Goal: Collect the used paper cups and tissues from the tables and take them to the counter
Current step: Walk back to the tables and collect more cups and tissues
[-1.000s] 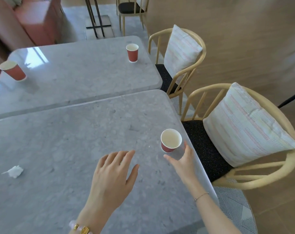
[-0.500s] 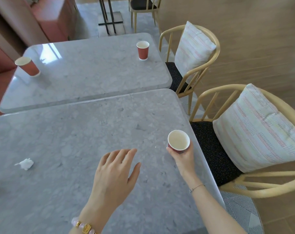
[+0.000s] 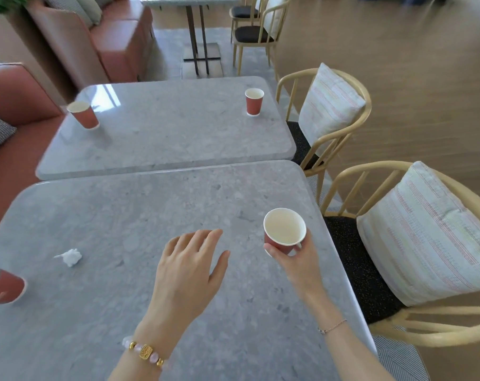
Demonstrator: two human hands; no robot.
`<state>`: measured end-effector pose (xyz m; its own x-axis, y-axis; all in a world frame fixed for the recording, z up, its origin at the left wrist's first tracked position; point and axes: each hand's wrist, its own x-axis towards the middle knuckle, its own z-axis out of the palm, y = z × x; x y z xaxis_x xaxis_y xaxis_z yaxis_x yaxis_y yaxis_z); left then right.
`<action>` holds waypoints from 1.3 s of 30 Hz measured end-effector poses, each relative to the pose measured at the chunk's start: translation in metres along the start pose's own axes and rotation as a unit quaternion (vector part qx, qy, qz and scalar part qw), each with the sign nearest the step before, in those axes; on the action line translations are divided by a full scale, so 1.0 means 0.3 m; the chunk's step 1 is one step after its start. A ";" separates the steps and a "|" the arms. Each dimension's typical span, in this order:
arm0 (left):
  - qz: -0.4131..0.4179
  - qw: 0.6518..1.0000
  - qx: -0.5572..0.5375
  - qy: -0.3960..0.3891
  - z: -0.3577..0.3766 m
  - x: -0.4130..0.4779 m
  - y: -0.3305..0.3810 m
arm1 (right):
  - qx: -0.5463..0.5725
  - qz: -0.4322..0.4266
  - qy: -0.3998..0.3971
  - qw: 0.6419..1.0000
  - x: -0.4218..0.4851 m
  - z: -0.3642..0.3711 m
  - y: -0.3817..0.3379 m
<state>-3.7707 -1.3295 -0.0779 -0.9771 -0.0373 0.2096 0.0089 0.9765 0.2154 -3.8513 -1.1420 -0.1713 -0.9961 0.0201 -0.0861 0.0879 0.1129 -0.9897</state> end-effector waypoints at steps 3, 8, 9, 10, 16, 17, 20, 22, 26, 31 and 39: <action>-0.018 1.000 0.003 0.017 -0.032 -0.026 -0.026 | -0.002 -0.020 -0.028 0.999 -0.030 0.042 -0.053; -0.063 0.997 0.005 0.051 -0.090 -0.082 -0.074 | 0.000 -0.059 -0.081 0.995 -0.086 0.120 -0.131; -0.073 0.996 0.006 0.058 -0.101 -0.096 -0.085 | 0.000 -0.069 -0.093 0.993 -0.098 0.137 -0.145; -0.085 0.994 0.008 0.064 -0.111 -0.113 -0.097 | -0.001 -0.077 -0.107 0.991 -0.109 0.155 -0.155; -0.165 0.982 0.035 0.087 -0.151 -0.236 -0.195 | -0.003 -0.105 -0.207 0.973 -0.168 0.291 -0.198; -0.177 0.979 0.040 0.093 -0.155 -0.259 -0.214 | -0.004 -0.108 -0.221 0.969 -0.179 0.317 -0.204; -0.207 0.971 0.052 0.105 -0.171 -0.328 -0.265 | 0.004 -0.105 -0.257 0.961 -0.217 0.390 -0.218; -0.223 0.966 0.055 0.117 -0.185 -0.370 -0.305 | 0.003 -0.104 -0.277 0.955 -0.247 0.442 -0.228; -0.247 0.956 0.051 0.149 -0.198 -0.438 -0.407 | -0.005 -0.111 -0.313 0.943 -0.319 0.551 -0.249; -0.231 0.958 0.032 0.164 -0.231 -0.496 -0.565 | -0.011 -0.114 -0.308 0.944 -0.408 0.707 -0.261; -0.243 0.957 0.004 0.159 -0.248 -0.655 -0.890 | -0.014 -0.096 -0.285 0.954 -0.552 0.985 -0.257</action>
<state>-3.5654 -1.5988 -0.1058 -0.7516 -0.5489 0.3658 -0.4336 0.8290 0.3532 -3.6961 -1.4475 -0.1145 -0.8370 -0.5457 0.0409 -0.1046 0.0861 -0.9908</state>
